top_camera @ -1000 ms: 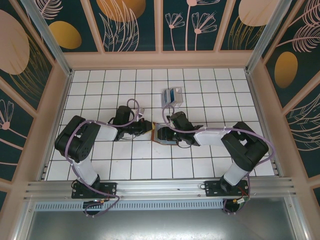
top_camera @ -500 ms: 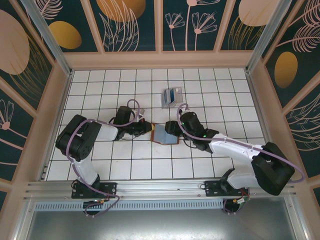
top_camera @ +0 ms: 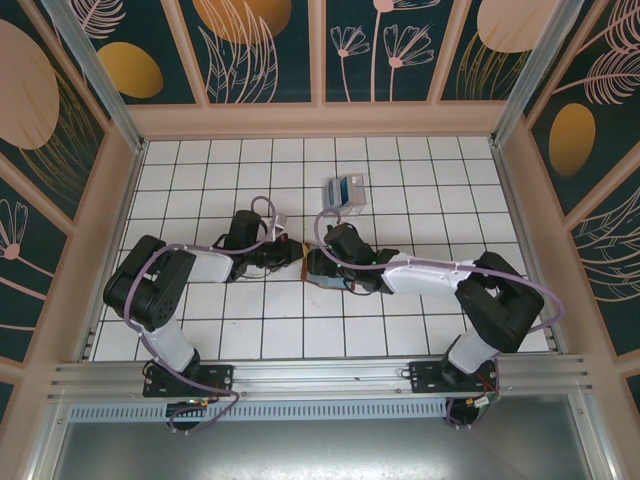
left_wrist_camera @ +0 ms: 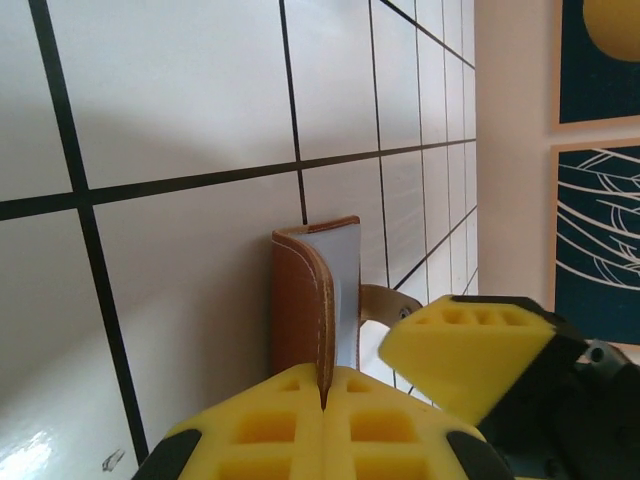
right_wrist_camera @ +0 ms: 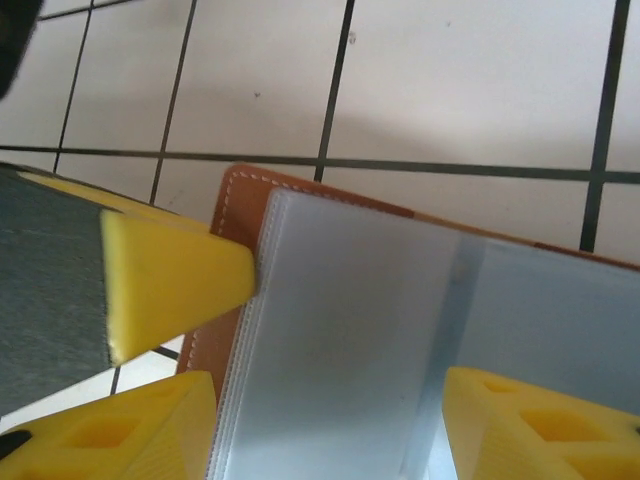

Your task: Put the credit cards into the card holder

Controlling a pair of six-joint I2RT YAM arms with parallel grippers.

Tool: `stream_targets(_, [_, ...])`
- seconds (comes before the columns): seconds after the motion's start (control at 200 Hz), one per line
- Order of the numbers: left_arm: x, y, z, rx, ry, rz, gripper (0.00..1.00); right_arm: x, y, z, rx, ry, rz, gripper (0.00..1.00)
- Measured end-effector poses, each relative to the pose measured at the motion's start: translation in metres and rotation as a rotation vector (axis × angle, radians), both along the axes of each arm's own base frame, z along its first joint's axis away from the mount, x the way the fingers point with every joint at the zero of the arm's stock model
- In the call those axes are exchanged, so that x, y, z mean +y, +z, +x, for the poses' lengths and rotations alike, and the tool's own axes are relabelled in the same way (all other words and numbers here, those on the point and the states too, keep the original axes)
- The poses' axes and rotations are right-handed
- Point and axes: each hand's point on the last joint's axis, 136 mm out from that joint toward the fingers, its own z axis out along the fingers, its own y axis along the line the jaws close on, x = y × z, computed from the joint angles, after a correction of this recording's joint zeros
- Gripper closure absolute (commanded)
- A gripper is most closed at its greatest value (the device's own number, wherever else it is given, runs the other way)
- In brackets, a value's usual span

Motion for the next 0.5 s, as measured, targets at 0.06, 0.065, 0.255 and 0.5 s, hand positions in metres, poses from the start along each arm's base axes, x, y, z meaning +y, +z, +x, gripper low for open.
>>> stream_targets(0.06, [0.000, 0.001, -0.001, 0.009, 0.003, -0.015, 1.00, 0.003, -0.003, -0.003, 0.017, 0.011, 0.022, 0.35])
stream_targets(0.065, [0.000, 0.001, -0.001, 0.010, 0.004, -0.015, 1.00, 0.004, -0.003, -0.004, 0.019, 0.012, 0.025, 0.35])
stream_targets(0.255, [-0.003, 0.005, -0.002, 0.025, 0.008, -0.058, 1.00, 0.007, -0.014, -0.011, 0.080, 0.020, 0.086, 0.34])
stream_targets(0.5, [-0.004, 0.007, -0.002, 0.024, 0.005, -0.068, 1.00, 0.002, -0.015, -0.007, 0.088, 0.006, 0.099, 0.39])
